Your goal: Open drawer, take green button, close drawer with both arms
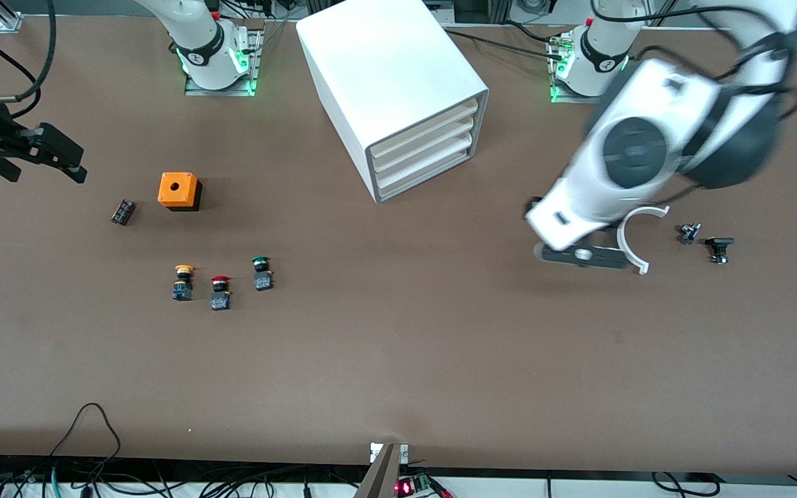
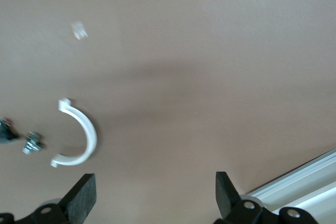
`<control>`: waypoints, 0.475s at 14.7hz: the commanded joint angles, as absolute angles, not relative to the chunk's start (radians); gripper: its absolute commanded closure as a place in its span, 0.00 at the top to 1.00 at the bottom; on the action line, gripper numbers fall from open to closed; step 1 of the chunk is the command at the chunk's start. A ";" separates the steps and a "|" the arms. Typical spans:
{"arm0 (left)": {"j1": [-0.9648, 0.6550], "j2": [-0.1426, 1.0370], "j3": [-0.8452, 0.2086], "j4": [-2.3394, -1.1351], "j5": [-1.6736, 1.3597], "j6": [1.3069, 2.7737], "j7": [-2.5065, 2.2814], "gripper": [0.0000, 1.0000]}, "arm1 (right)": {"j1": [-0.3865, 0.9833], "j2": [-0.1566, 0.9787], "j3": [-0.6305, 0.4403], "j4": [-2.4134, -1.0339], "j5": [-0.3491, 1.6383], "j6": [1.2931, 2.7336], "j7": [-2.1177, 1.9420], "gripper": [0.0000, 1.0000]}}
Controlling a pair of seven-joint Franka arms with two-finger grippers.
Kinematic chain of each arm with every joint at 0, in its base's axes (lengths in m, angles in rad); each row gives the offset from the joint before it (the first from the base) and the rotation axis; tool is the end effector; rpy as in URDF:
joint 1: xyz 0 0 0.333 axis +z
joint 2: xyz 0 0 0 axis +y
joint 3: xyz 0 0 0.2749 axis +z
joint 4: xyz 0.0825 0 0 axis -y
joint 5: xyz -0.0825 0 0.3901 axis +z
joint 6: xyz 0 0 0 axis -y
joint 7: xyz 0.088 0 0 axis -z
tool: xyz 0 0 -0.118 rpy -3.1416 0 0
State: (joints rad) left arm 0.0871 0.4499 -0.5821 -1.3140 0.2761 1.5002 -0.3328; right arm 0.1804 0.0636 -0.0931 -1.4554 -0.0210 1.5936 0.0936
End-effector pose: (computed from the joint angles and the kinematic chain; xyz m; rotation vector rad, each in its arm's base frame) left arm 0.6048 -0.2202 0.4495 -3.0168 0.2212 0.2502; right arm 0.5794 0.0499 0.5938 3.1192 -0.0097 0.1202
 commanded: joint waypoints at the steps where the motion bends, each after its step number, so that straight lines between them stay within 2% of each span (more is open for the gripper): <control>1: 0.133 0.399 -0.575 -1.296 0.284 1.479 -0.197 1.00 | 0.184 0.084 -0.089 -1.427 -0.037 1.585 0.089 0.99; 4: 0.077 0.287 -0.389 -1.348 0.186 1.489 -0.020 1.00 | 0.184 0.086 -0.087 -1.425 -0.038 1.586 0.089 0.99; 6: 0.006 0.214 -0.211 -1.419 0.062 1.532 0.061 1.00 | 0.184 0.086 -0.087 -1.425 -0.037 1.588 0.089 0.99; 7: 0.000 0.169 -0.157 -1.483 0.034 1.570 0.101 1.00 | 0.184 0.086 -0.087 -1.425 -0.037 1.592 0.087 0.99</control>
State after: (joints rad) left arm 0.0400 0.2874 -0.2874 -1.3366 0.1095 1.5022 0.0065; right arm 0.1831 0.0745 -0.0917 -1.4538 -0.0211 1.5958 0.0936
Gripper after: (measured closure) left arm 0.000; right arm 0.004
